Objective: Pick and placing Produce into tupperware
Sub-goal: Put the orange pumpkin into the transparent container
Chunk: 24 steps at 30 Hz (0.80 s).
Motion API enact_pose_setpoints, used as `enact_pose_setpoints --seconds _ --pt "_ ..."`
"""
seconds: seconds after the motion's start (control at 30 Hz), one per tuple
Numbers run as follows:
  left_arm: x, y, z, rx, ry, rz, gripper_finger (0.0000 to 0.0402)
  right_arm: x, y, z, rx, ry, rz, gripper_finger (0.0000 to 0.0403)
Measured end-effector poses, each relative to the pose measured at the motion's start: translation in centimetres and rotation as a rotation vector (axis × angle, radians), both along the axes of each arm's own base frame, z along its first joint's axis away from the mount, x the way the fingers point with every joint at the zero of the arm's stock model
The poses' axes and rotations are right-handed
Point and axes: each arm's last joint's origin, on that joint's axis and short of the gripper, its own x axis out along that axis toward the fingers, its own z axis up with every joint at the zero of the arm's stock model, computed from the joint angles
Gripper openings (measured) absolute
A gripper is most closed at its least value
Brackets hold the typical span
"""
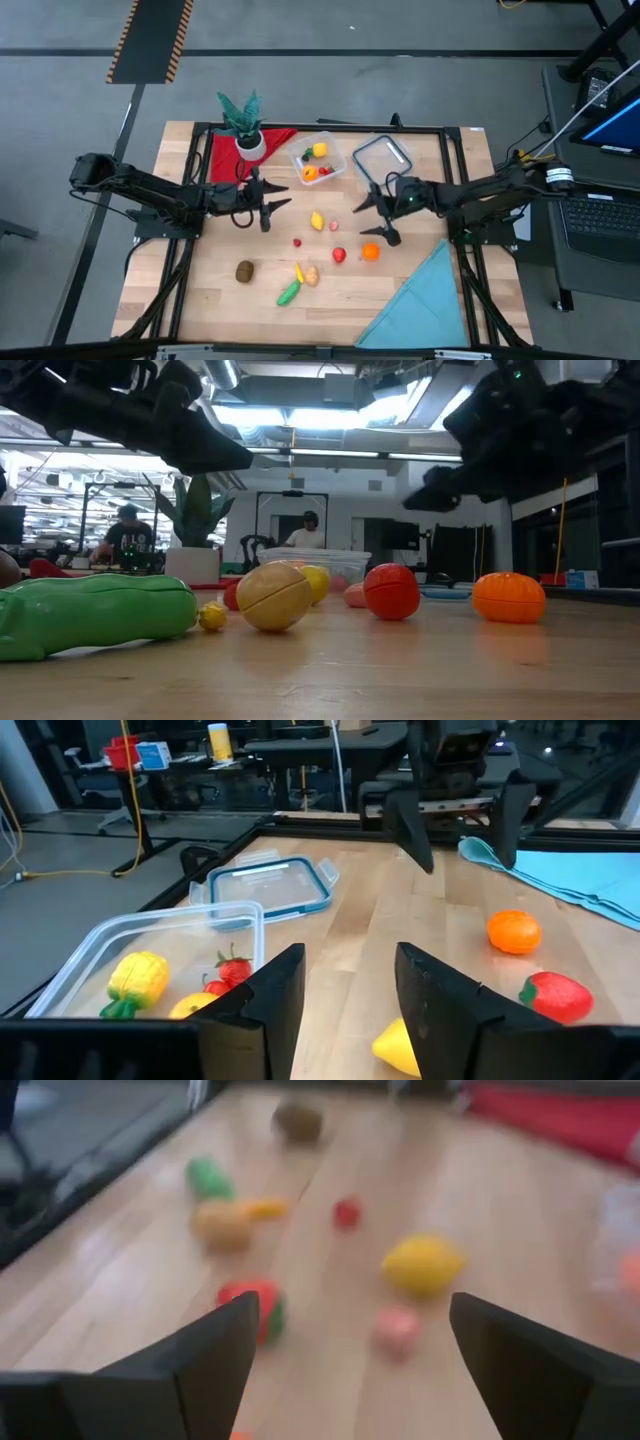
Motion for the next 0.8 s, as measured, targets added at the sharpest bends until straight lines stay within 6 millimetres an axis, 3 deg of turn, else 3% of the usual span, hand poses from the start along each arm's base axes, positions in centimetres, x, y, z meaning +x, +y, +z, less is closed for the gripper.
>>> enact_pose_setpoints --seconds 0.27,0.63,0.8 --pt "0.0 -0.3 0.0 -0.026 -0.009 -0.012 0.0143 -0.5 3.8 1.9 -0.145 0.282 -0.004 0.0328" --pt "0.0 -1.3 0.1 -0.028 -0.016 -0.057 0.0157 -0.8 9.0 5.8 -0.166 0.386 0.000 0.0328" --pt "0.0 -1.6 0.1 -0.028 -0.016 -0.076 0.0152 -1.4 11.2 6.9 -0.182 0.351 -0.027 0.0328"
